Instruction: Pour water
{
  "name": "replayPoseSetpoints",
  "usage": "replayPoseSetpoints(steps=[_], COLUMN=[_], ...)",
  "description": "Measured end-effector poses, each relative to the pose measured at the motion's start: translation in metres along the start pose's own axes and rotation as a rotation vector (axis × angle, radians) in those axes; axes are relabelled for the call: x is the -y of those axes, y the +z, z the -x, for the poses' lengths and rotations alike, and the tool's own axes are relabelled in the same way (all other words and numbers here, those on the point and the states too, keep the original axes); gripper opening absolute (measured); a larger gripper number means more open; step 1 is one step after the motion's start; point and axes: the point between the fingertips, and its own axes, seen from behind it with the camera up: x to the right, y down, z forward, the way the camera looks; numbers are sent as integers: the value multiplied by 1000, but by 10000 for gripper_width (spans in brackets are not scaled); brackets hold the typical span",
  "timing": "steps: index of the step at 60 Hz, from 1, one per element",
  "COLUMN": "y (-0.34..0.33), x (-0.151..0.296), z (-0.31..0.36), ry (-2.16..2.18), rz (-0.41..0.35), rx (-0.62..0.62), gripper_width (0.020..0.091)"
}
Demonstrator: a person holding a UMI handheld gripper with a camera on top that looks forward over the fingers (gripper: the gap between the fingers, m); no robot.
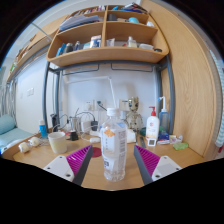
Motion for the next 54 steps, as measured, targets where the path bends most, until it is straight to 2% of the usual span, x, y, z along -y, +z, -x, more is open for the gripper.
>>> replayPoseSetpoints(steps=[6, 13, 17, 18, 19, 24, 33, 34, 35, 36, 44, 54], y=[24, 44, 52, 54, 56, 60, 62, 62, 62, 63, 60, 68], x=[1, 5, 6, 6, 6, 5, 10, 10, 11, 11, 11, 17], z=[-4, -4, -4, -3, -2, -5, 3, 3, 4, 4, 7, 15], ry=[13, 34, 40, 43, 47, 5, -98, -106, -113, -118, -133, -250], rz=[10, 10, 6, 5, 6, -2, -53, -57, -60, -63, -60, -23], rx=[-5, 11, 12, 15, 18, -2, -21, -23, -23, -22, -23, -10], gripper_width=[847, 789, 696, 649, 543, 508, 371, 371, 405, 333, 332, 332])
